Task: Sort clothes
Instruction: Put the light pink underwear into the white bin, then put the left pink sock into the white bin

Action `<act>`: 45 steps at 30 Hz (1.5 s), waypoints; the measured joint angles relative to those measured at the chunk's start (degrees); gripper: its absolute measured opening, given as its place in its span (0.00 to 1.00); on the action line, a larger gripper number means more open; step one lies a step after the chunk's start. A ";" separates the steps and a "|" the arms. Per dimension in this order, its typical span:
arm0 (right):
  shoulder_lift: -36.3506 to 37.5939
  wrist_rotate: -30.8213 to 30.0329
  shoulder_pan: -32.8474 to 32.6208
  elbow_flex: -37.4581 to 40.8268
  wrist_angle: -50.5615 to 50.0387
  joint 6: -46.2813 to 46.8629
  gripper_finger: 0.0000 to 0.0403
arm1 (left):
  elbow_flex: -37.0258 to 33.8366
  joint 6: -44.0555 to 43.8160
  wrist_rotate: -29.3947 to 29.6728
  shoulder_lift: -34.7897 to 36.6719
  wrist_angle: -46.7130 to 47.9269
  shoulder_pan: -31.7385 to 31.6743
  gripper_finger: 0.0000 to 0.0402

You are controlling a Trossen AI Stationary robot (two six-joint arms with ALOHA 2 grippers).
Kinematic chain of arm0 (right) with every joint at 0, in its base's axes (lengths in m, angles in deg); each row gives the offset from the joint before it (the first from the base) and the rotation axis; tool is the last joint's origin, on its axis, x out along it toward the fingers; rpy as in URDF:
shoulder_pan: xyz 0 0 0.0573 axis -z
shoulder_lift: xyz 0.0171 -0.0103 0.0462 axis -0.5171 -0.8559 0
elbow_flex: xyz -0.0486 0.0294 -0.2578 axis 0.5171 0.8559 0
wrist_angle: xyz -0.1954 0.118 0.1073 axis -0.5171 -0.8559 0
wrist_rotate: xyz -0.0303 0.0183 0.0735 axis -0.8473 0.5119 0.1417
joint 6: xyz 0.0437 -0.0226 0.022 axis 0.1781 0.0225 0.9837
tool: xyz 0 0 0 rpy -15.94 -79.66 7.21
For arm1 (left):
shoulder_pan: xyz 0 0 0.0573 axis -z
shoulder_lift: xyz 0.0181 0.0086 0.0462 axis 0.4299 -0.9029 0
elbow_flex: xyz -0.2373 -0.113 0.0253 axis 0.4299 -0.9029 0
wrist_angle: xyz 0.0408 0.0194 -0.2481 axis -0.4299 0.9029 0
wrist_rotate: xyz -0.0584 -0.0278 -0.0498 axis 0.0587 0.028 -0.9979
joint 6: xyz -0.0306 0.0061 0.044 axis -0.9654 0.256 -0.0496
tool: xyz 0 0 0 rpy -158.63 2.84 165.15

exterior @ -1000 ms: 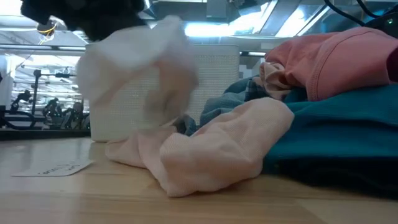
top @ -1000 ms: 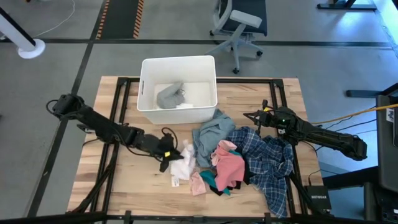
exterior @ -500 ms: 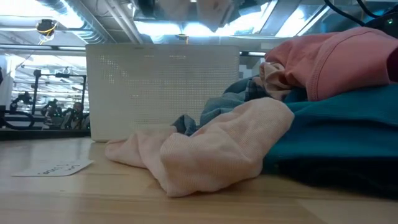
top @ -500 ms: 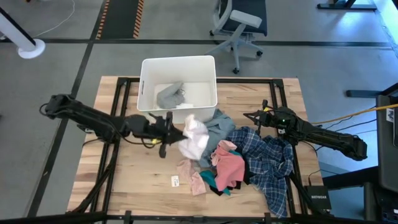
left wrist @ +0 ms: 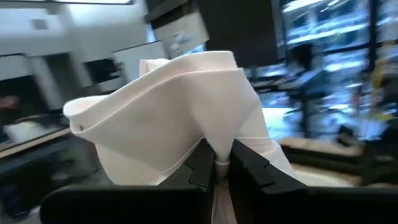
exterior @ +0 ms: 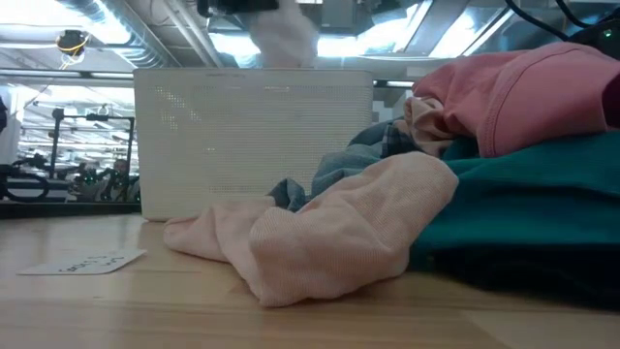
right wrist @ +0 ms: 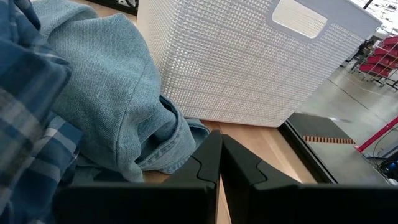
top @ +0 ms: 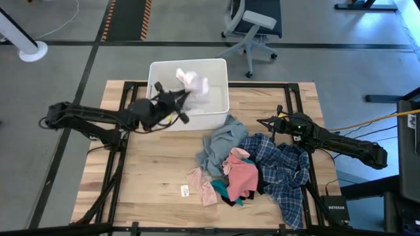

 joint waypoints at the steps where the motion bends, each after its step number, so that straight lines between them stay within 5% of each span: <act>1: 0.00 0.00 0.00 0.00 0.00 -0.02 0.05 | 0.01 0.06 0.14 0.00 0.78 -1.02 0.07; 9: 0.01 0.00 0.00 0.00 0.00 -0.03 0.05 | 0.01 -3.97 0.19 -0.02 9.11 -7.09 0.14; 24: -0.01 0.00 0.00 0.00 0.00 -0.04 0.05 | 0.13 -15.00 0.18 0.18 21.85 -9.50 0.49; 36: 0.01 0.09 0.01 0.00 -0.04 0.01 0.05 | 13.20 -15.39 -0.77 2.97 40.71 2.61 0.54; 45: -0.01 0.44 -0.01 0.00 0.00 0.28 0.05 | 13.64 -25.65 -12.24 -2.04 46.46 19.09 0.51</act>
